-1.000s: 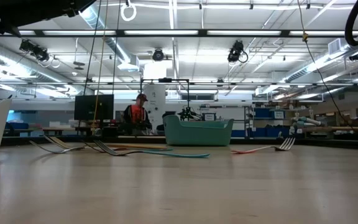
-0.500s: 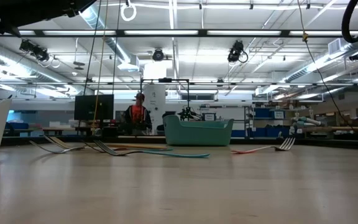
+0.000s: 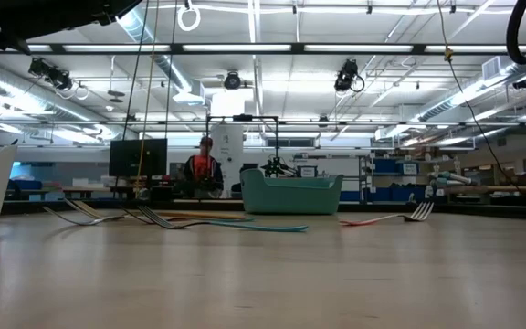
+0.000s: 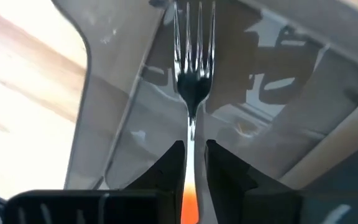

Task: Sort silverware by color (type)
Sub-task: Put the orange fork into the black bin

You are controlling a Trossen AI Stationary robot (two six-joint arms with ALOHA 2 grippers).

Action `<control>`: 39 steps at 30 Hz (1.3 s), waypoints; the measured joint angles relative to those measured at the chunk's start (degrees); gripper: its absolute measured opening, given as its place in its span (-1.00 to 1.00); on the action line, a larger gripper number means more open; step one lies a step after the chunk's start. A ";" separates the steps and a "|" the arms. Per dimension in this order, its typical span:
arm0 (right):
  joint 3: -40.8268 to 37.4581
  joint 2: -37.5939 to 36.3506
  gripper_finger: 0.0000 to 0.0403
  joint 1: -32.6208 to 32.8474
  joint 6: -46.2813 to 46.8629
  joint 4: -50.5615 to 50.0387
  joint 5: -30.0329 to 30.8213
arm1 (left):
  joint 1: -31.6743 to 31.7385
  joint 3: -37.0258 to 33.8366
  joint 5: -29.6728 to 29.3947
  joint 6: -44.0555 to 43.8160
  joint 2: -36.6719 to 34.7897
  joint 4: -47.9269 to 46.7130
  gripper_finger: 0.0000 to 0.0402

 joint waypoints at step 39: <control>24.82 -0.04 -0.65 -5.48 -8.38 -28.81 5.15 | -0.09 5.84 0.02 -13.06 0.01 -22.35 -0.29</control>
